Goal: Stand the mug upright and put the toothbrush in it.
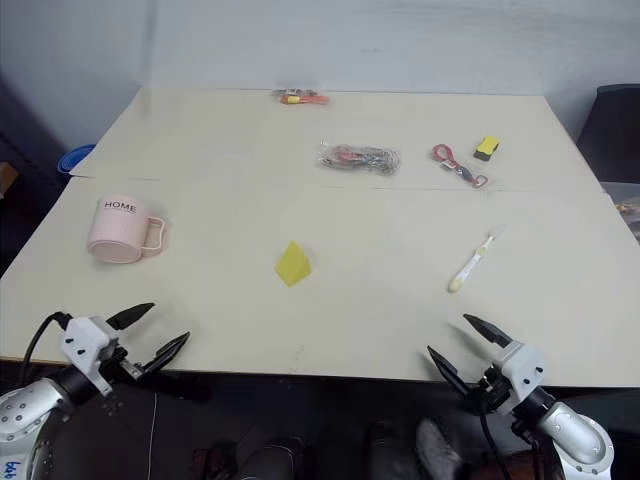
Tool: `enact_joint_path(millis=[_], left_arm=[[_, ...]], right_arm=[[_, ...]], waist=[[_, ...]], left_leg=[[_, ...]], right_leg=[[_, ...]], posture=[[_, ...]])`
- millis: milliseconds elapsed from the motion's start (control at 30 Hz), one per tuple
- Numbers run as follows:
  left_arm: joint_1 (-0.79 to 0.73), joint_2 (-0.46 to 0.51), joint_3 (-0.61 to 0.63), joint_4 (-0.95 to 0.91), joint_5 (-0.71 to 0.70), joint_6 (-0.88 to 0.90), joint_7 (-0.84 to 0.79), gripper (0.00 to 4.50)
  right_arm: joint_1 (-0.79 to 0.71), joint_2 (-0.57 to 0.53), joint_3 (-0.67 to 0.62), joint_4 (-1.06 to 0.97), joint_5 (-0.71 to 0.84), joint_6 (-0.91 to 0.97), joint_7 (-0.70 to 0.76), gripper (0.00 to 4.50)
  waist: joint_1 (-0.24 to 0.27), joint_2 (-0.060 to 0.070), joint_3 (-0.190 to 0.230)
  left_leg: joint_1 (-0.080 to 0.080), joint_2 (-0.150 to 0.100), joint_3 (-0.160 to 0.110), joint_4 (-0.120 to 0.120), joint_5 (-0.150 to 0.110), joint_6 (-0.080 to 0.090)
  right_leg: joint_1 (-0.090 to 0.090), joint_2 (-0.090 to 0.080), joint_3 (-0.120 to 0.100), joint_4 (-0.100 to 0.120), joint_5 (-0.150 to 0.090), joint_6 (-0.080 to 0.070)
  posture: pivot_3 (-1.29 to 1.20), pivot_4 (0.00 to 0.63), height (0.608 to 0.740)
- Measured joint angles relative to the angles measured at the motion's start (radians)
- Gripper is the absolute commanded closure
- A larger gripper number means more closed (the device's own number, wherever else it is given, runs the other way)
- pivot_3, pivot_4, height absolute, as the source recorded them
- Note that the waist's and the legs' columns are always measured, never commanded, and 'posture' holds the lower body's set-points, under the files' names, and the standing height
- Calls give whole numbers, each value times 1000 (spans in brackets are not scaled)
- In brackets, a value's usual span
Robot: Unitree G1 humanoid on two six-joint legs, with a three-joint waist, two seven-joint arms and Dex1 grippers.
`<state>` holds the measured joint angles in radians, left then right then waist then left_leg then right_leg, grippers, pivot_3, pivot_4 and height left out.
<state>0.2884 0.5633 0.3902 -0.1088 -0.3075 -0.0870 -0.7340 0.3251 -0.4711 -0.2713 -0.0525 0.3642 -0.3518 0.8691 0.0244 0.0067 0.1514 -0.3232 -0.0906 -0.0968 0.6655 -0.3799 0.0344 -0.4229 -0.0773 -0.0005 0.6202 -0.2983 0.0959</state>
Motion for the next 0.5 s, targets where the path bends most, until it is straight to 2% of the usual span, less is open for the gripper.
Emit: enact_joint_path(millis=[500], left_arm=[[42,37,0,-46,-103,90,-97,0]], right_arm=[[-40,0,1,19,2,-1,43,23]], waist=[[0,0,0]], left_leg=[[0,0,0,0,0,0]], right_leg=[[0,0,0,0,0,0]], posture=[[0,150,740]])
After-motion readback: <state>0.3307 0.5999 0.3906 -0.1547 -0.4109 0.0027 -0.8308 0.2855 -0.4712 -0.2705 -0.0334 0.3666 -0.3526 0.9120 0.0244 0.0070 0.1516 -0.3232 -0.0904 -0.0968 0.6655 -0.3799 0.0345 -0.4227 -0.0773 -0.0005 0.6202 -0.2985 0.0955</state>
